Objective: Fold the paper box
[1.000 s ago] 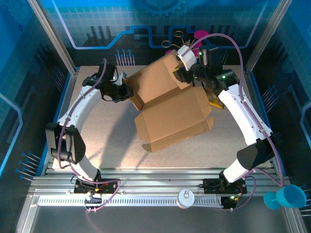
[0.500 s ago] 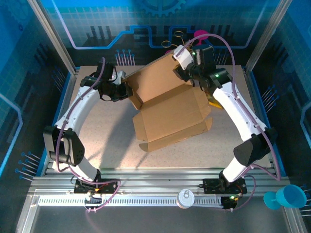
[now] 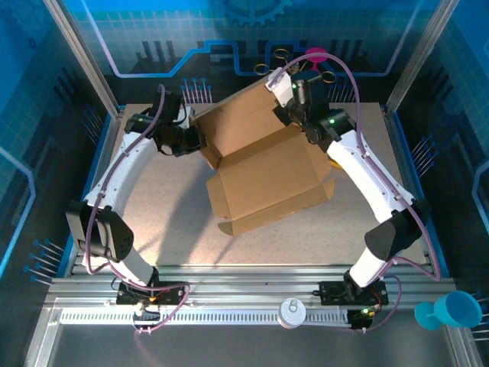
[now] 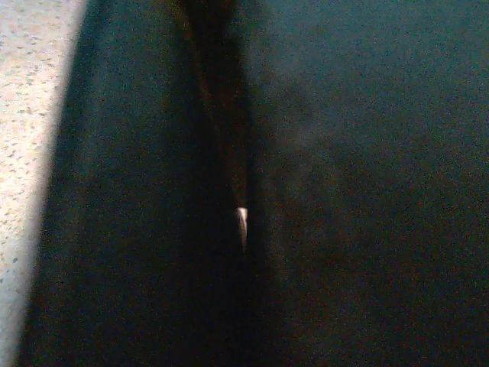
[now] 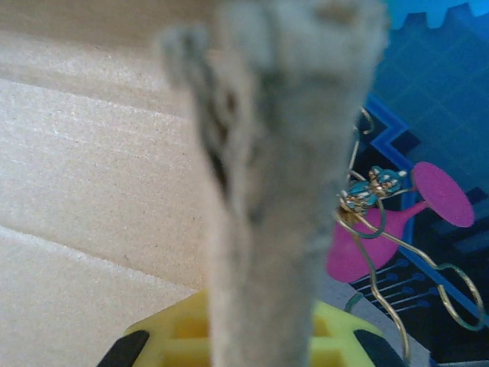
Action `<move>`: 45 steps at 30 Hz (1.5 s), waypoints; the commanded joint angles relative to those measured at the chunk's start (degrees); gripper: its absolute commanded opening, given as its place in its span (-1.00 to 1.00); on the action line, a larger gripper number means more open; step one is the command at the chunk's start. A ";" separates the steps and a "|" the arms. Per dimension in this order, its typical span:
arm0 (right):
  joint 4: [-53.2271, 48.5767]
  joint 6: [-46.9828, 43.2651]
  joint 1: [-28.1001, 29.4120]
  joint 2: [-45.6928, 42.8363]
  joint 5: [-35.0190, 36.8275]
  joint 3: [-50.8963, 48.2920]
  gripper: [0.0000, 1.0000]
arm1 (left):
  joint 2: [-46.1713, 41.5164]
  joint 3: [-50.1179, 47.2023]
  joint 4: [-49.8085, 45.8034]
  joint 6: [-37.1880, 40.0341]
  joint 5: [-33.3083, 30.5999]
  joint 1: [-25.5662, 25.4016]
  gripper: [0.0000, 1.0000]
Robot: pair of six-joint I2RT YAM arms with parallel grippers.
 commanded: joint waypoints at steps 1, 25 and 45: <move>3.61 -2.21 2.09 1.05 11.14 -0.09 -1.00 | -0.63 3.50 -5.41 -3.48 -7.75 -1.38 -1.00; -2.40 4.22 8.85 3.09 23.14 1.69 -1.00 | -1.71 4.57 -6.69 -7.96 -15.92 -3.08 -1.00; -22.38 14.27 4.51 12.29 17.42 16.86 -1.00 | 1.90 15.50 -16.20 -8.03 -8.83 -3.17 -1.00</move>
